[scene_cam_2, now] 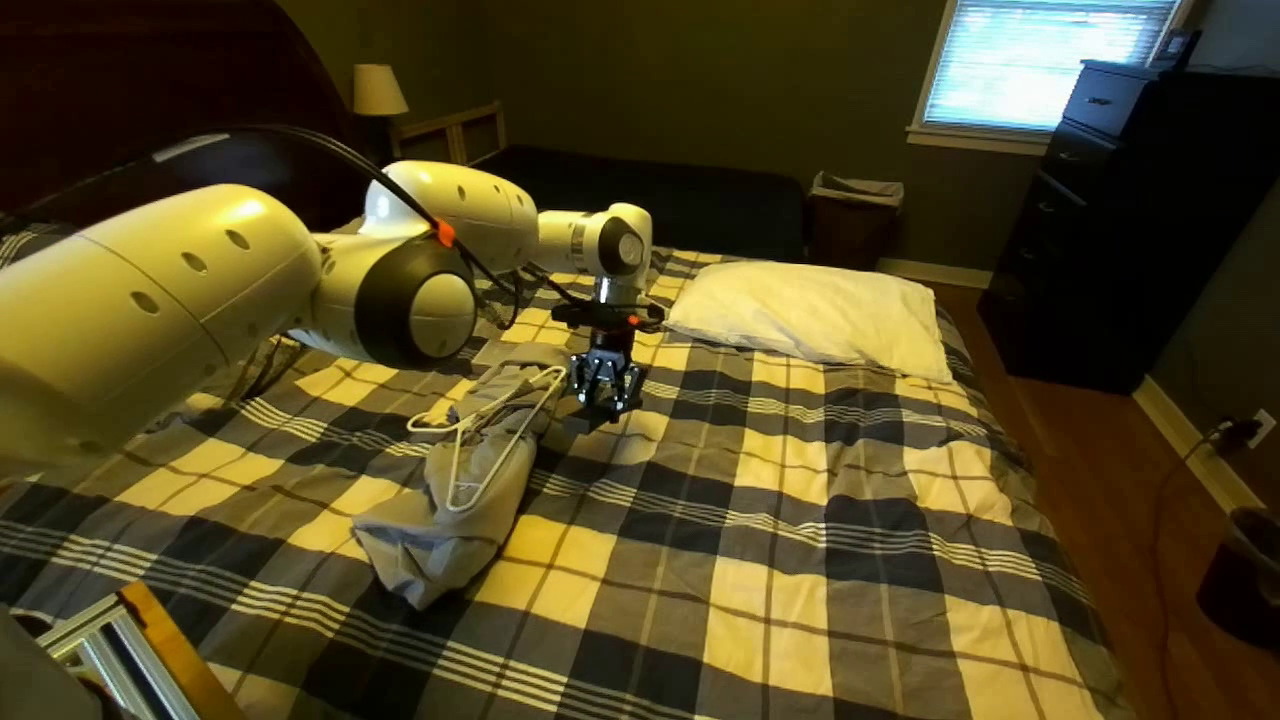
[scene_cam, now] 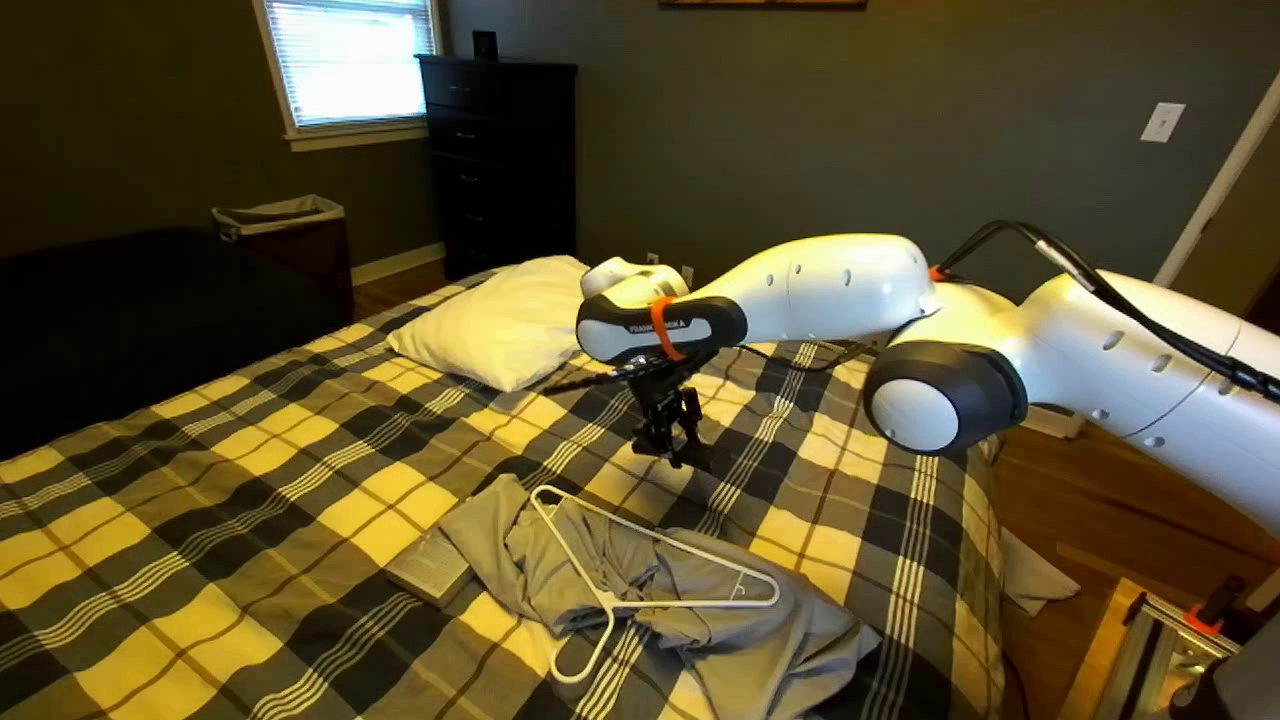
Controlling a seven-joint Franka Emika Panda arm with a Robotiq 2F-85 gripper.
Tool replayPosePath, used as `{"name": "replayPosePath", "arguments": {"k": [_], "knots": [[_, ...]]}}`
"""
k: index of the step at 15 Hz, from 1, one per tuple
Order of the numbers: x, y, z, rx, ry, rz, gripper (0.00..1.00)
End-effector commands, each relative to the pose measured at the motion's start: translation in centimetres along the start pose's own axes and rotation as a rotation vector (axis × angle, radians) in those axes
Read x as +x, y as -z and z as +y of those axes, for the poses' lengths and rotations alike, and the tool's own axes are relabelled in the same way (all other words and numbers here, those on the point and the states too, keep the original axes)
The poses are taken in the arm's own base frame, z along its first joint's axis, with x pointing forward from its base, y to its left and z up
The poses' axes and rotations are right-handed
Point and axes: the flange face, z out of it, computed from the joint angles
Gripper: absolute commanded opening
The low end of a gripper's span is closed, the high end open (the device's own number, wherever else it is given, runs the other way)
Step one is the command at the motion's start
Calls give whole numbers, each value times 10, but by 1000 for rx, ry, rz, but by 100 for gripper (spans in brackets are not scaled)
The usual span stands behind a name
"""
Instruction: Move the remote control to the right.
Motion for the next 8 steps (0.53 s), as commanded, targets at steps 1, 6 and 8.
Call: {"name": "replayPosePath", "arguments": {"k": [1, 6, 8], "knots": [[10, -41, 3, -101, 171, -42, 29], [23, -81, 26, -204, 420, -29, 93], [23, -74, 36, -198, 480, 23, 100]]}}
